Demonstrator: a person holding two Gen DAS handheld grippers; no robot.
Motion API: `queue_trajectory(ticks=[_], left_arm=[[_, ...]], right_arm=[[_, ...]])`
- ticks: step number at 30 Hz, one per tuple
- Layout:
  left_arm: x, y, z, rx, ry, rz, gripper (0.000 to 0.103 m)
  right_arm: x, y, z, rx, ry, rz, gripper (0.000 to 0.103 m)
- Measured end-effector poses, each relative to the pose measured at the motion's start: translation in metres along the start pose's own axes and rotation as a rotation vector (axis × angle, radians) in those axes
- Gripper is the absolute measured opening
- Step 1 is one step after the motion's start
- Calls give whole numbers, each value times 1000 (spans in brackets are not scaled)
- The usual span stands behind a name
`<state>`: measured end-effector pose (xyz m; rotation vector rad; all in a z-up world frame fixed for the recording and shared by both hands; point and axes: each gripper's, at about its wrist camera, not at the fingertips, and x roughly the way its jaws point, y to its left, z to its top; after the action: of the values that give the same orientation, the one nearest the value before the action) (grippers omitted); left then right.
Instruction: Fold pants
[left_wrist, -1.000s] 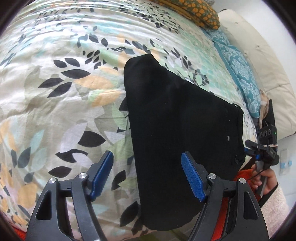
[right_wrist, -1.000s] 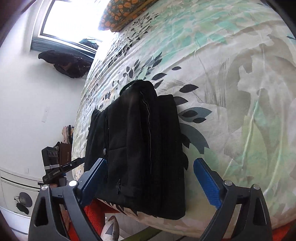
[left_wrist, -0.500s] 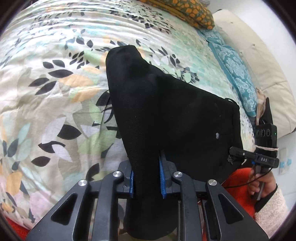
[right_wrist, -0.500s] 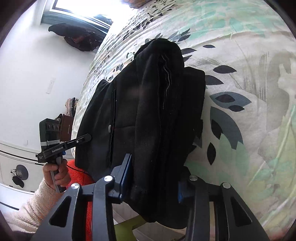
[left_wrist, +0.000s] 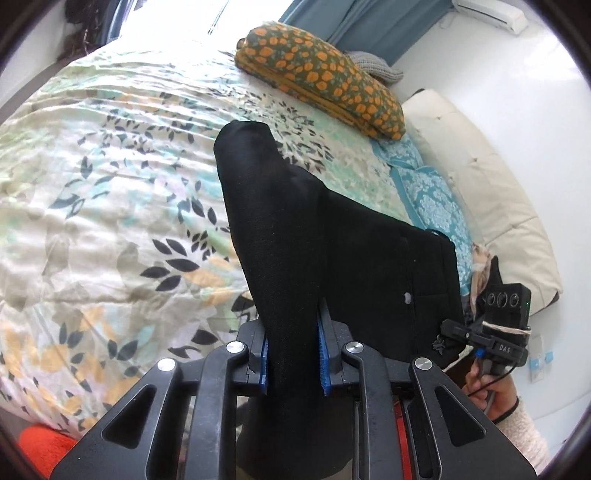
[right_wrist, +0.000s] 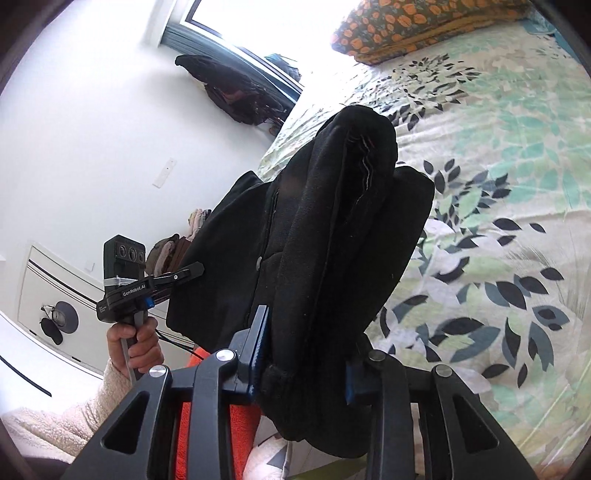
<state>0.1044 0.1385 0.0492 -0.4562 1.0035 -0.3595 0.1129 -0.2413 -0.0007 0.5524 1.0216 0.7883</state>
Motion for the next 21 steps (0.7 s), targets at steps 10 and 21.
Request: queue_trajectory(ticks=[10,21], left_arm=[[109,93,-45,-3,190,439,40],[-9,-11,-80,227,-194,561,85]], right_arm=[[111,-63,-20,123,149,-235,46],[-26,-5,-47,-108,-184,-639,103]])
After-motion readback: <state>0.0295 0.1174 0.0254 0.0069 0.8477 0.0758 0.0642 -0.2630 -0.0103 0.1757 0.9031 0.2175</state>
